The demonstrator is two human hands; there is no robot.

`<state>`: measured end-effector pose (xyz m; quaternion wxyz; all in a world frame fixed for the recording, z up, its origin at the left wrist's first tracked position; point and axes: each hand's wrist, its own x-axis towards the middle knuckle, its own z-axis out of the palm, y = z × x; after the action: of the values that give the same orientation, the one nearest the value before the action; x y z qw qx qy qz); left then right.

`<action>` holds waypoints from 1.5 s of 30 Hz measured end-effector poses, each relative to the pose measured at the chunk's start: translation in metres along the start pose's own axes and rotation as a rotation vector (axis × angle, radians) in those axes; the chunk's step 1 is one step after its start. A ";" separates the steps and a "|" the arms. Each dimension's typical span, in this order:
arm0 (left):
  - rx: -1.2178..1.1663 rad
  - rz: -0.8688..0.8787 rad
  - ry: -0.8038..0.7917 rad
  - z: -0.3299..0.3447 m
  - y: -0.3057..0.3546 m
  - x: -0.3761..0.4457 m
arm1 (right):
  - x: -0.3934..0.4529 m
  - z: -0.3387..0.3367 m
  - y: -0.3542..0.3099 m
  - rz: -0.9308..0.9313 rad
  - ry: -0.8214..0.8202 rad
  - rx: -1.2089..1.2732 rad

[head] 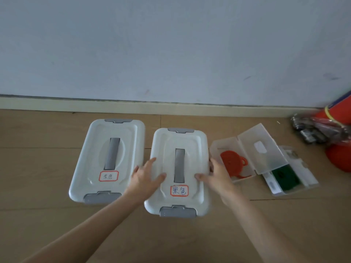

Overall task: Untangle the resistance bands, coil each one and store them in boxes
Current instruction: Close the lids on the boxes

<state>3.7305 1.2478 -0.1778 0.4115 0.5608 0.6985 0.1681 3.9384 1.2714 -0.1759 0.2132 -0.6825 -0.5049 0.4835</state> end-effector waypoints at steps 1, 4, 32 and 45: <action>-0.154 -0.033 0.012 -0.011 0.005 -0.006 | -0.008 -0.003 -0.008 -0.018 0.024 0.052; -0.320 0.000 0.091 -0.047 0.009 -0.033 | -0.025 -0.010 -0.052 -0.163 0.099 0.083; 0.529 0.349 0.282 -0.061 0.064 -0.070 | -0.077 -0.026 -0.084 -0.001 -0.113 -0.072; 0.357 0.272 -0.209 0.153 0.126 0.077 | 0.048 -0.137 0.079 -0.275 0.419 -0.997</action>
<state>3.9262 1.3236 -0.2129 0.3494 0.7279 0.5888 0.0372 4.0973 1.3100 -0.1989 0.0214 -0.7101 -0.7037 0.0077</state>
